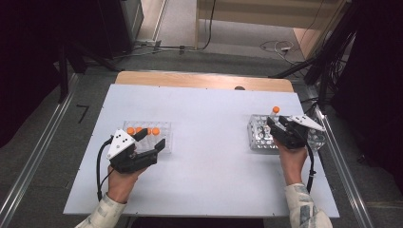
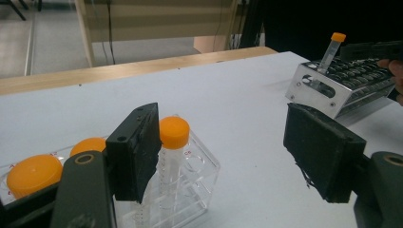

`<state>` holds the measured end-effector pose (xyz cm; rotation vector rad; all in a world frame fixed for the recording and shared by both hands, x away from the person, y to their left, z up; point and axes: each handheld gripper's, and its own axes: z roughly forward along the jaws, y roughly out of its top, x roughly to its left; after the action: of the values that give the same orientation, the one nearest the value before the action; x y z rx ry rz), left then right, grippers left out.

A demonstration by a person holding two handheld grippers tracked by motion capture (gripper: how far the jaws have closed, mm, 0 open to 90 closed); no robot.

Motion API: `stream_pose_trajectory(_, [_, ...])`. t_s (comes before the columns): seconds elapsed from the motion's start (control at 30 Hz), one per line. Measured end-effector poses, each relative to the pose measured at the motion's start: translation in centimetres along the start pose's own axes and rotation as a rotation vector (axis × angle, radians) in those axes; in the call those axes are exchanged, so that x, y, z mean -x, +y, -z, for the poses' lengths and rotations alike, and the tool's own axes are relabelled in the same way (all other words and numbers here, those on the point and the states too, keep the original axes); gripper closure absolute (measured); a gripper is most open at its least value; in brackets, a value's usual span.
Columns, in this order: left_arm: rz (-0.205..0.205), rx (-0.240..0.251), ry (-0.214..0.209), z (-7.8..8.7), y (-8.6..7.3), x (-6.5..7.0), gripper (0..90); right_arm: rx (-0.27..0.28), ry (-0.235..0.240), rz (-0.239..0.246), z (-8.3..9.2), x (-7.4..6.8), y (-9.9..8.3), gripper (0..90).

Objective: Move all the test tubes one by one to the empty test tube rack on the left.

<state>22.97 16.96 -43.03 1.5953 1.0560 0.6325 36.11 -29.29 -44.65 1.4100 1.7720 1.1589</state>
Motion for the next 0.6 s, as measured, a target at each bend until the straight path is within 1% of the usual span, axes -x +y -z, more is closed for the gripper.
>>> stream_pose_trajectory(0.13, [0.002, 0.000, -0.001, 0.0, -0.1, 0.0, 28.3, -0.022, -0.020, -0.006, -1.0, 0.3, 0.2, 52.8])
stream_pose_trajectory(0.23, [0.001, -0.005, -0.003, 0.0, -0.1, 0.0, 28.4, -0.033, -0.020, -0.017, -1.6, 0.5, 0.3, 54.9])
stream_pose_trajectory(0.3, [0.001, -0.004, -0.004, 0.0, -0.1, 0.0, 28.4, -0.042, -0.021, -0.011, -1.9, 0.5, 0.4, 56.4])
stream_pose_trajectory(0.33, [0.001, -0.004, -0.004, 0.0, -0.1, 0.0, 28.4, -0.043, -0.025, -0.004, -2.0, 0.5, 0.4, 57.6])
stream_pose_trajectory(0.43, [-0.002, -0.007, -0.005, -0.1, -0.1, 0.0, 28.4, -0.045, -0.033, -0.005, -2.2, 0.5, 0.5, 61.0])
stream_pose_trajectory(0.53, [-0.002, -0.010, -0.007, -0.2, -0.2, 0.1, 28.4, -0.065, -0.039, -0.003, -2.3, 0.5, 0.7, 63.2])
stream_pose_trajectory(0.6, [-0.003, -0.010, -0.008, -0.2, -0.2, 0.1, 28.4, -0.068, -0.039, 0.001, -2.4, 0.4, 0.7, 64.8])
